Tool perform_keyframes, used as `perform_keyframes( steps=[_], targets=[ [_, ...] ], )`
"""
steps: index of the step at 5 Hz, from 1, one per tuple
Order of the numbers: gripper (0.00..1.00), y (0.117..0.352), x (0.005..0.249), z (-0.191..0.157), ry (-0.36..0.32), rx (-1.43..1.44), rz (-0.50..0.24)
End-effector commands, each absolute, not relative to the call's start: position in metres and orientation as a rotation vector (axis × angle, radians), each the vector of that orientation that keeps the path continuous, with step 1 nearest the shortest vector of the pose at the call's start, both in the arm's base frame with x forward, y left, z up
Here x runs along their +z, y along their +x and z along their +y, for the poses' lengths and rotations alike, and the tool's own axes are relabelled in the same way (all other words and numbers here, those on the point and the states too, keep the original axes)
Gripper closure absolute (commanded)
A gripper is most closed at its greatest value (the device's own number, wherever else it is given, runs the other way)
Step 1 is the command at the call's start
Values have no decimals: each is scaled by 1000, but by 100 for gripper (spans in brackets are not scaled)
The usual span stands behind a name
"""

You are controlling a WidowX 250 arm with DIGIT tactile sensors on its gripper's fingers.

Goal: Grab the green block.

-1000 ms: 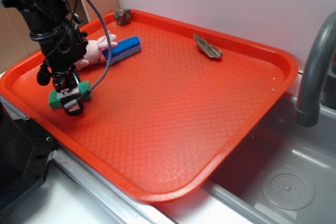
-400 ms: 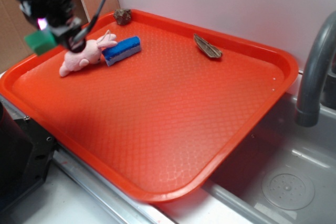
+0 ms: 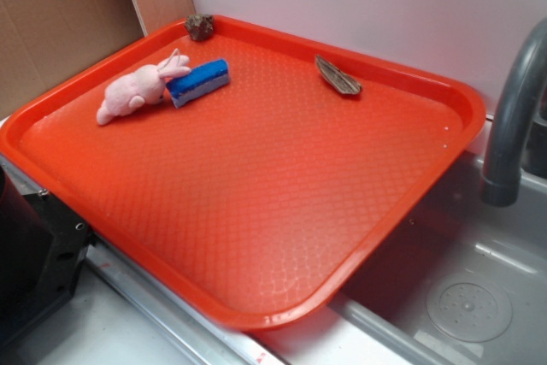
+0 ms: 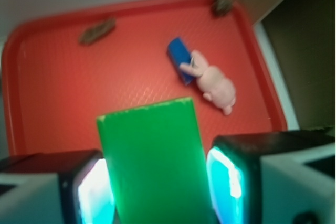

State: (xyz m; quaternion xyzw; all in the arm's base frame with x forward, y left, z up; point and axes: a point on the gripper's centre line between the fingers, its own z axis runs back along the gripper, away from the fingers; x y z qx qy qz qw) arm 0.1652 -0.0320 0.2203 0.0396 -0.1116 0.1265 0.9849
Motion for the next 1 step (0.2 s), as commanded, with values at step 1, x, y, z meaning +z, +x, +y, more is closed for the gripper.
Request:
perform_keyframes(
  steps=[1],
  targets=[
    [100,200,240,-7,146,470,-298]
  ],
)
